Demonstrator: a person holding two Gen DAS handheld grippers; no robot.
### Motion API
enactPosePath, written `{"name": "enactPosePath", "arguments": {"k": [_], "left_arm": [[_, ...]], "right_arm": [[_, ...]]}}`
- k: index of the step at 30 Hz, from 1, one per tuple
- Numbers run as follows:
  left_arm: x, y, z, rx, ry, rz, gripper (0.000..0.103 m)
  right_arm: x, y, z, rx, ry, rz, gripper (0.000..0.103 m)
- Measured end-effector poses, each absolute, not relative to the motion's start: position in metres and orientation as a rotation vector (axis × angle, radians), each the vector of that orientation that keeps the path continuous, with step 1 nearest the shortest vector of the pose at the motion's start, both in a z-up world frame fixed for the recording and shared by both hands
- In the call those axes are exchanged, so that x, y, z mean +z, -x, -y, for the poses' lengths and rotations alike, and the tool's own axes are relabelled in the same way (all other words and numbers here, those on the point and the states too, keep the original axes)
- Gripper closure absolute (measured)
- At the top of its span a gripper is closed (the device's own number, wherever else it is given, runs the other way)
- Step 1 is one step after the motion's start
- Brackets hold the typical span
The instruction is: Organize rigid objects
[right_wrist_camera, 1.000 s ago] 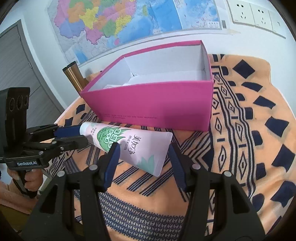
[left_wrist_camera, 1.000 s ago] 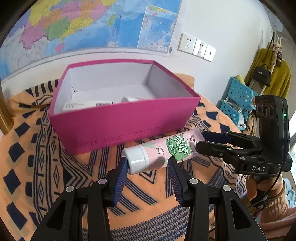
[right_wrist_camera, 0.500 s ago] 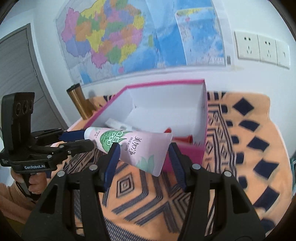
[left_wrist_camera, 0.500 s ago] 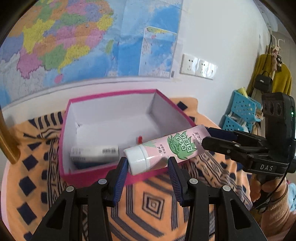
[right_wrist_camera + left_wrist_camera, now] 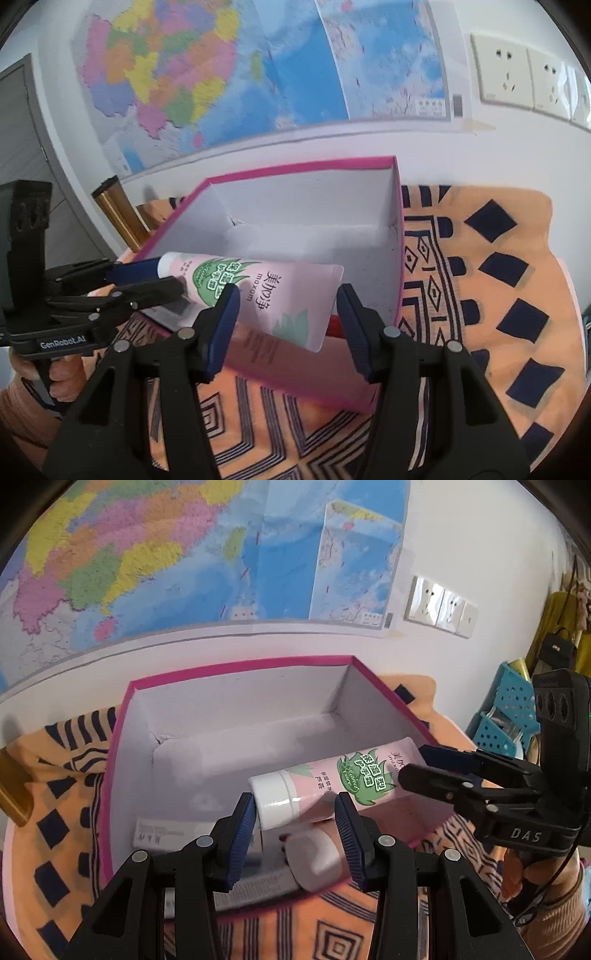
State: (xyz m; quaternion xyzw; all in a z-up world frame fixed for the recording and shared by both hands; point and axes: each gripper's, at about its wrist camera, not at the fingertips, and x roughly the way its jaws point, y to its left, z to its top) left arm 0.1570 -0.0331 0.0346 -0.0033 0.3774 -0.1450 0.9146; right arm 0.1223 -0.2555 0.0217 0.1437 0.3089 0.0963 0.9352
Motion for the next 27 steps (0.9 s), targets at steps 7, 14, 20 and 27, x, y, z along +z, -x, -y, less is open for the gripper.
{"name": "enactPosePath", "arguments": {"k": [7, 14, 20, 27], "left_arm": [[0.017, -0.184, 0.029, -0.286, 0.02, -0.84, 0.059], [0.008, -0.187, 0.026, -0.264, 0.024, -0.852, 0.056], [0.022, -0.161, 0.018, -0.242, 0.027, -0.758, 0.034], [0.036, -0.098, 0.014, -0.24, 0.009, -0.624, 0.011]], "right_arm": [[0.017, -0.145, 0.252, 0.147, -0.242, -0.663, 0.044], [0.014, -0.152, 0.244, 0.107, -0.186, -0.68, 0.042], [0.014, -0.132, 0.242, 0.118, -0.198, -0.653, 0.041], [0.017, -0.087, 0.224, 0.178, -0.189, -0.588, 0.028]]}}
